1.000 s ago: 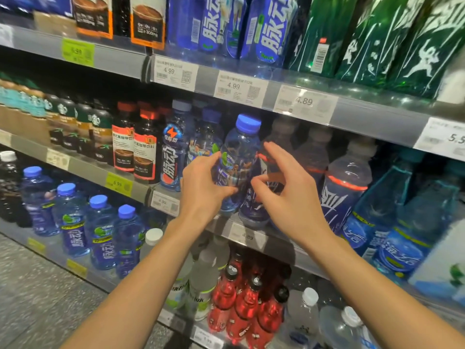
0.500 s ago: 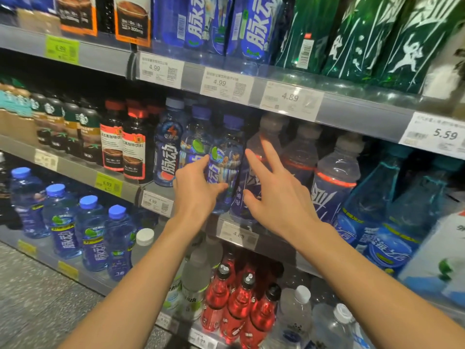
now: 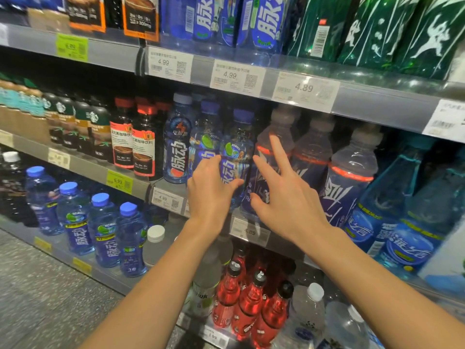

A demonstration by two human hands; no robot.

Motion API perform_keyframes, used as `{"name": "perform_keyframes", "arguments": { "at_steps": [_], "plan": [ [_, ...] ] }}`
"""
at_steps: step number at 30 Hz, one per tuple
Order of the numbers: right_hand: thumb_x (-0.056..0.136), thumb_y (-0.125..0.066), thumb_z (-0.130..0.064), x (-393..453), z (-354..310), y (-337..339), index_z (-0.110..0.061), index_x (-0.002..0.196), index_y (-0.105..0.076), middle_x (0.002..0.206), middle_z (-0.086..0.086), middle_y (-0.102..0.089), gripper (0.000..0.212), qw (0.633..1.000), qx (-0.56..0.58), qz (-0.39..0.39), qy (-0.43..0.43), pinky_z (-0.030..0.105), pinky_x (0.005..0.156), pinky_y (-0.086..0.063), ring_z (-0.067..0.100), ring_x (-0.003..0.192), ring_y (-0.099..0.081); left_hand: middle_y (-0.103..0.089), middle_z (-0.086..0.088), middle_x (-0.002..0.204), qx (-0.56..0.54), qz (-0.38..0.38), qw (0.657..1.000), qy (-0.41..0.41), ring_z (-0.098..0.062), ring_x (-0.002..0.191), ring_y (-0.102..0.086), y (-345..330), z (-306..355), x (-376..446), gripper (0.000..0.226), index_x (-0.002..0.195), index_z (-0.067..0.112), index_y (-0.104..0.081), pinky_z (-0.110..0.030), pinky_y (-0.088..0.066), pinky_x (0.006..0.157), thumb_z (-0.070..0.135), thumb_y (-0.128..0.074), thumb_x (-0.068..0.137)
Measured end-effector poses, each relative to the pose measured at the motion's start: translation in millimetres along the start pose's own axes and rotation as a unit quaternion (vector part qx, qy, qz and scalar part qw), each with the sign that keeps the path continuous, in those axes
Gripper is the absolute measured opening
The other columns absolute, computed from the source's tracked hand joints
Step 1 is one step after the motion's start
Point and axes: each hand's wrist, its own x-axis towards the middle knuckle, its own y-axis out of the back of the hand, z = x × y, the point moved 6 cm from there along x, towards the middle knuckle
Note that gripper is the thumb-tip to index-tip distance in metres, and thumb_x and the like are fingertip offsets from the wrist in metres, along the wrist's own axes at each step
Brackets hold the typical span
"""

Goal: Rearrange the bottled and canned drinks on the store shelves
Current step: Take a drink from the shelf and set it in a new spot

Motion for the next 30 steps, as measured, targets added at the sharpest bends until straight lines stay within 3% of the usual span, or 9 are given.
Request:
{"name": "perform_keyframes", "arguments": {
  "at_steps": [4,7,11,14,16,19,30],
  "plan": [
    [0.092,-0.059,-0.036,-5,0,3,-0.029,0.154,-0.029,0.167,-0.015,0.020,0.069,1.000,0.014,0.010,0.011,0.031,0.056,-0.041,0.025,0.106,-0.060,-0.062,-0.004,0.120,-0.011,0.001,1.000,-0.003,-0.024,0.106,-0.063,-6,-3,-1,0.066,0.127,0.014,-0.058,-0.040,-0.052,0.089,0.043,-0.085,0.075],
    [0.091,-0.061,-0.037,-17,1,8,-0.027,0.150,-0.037,0.169,-0.015,0.008,0.064,0.999,0.025,0.025,0.036,0.034,0.055,-0.050,0.021,0.102,-0.061,-0.058,-0.001,0.121,0.005,0.007,1.000,-0.017,-0.023,0.104,-0.063,-8,-3,-5,0.067,0.126,0.015,-0.056,-0.040,-0.053,0.081,0.047,-0.084,0.074],
    [0.090,-0.064,-0.033,-46,17,18,-0.027,0.144,-0.047,0.159,-0.013,-0.035,0.057,0.992,0.088,0.084,0.028,0.042,0.073,-0.060,0.014,0.124,-0.055,-0.057,-0.001,0.116,0.027,0.047,0.996,-0.069,-0.025,0.108,-0.059,-4,13,-26,0.047,0.122,0.016,-0.057,-0.044,-0.054,0.072,0.042,-0.074,0.087],
    [0.089,-0.061,-0.034,-72,35,29,-0.024,0.139,-0.053,0.130,-0.012,-0.062,0.052,0.983,0.122,0.135,0.010,0.039,0.077,-0.059,0.012,0.110,-0.060,-0.059,0.002,0.108,0.024,0.033,0.992,-0.119,-0.023,0.101,-0.061,-8,37,-49,0.026,0.111,0.018,-0.060,-0.045,-0.055,0.068,0.035,-0.065,0.092],
    [0.087,-0.058,-0.038,-89,52,36,-0.025,0.138,-0.055,0.121,-0.013,-0.066,0.052,0.978,0.147,0.147,-0.015,0.037,0.075,-0.059,0.010,0.102,-0.061,-0.060,0.004,0.103,0.028,0.014,0.987,-0.158,-0.022,0.098,-0.061,-11,56,-66,0.023,0.106,0.019,-0.062,-0.044,-0.055,0.068,0.037,-0.058,0.092],
    [0.087,-0.055,-0.044,-115,81,43,-0.028,0.139,-0.055,0.122,-0.014,-0.067,0.054,0.975,0.167,0.131,-0.058,0.034,0.085,-0.055,0.010,0.107,-0.062,-0.062,0.006,0.100,0.044,-0.014,0.981,-0.189,-0.022,0.096,-0.063,-18,80,-89,0.027,0.102,0.021,-0.063,-0.041,-0.055,0.068,0.042,-0.053,0.088],
    [0.082,-0.054,-0.057,-202,167,82,-0.034,0.125,-0.066,0.119,-0.019,-0.070,0.051,0.967,0.183,0.113,-0.136,0.037,0.098,-0.053,0.006,0.114,-0.064,-0.065,0.006,0.107,0.053,-0.077,0.958,-0.270,-0.022,0.099,-0.065,-58,168,-181,0.036,0.104,0.021,-0.069,-0.042,-0.055,0.081,0.050,-0.051,0.090]
  ]
}}
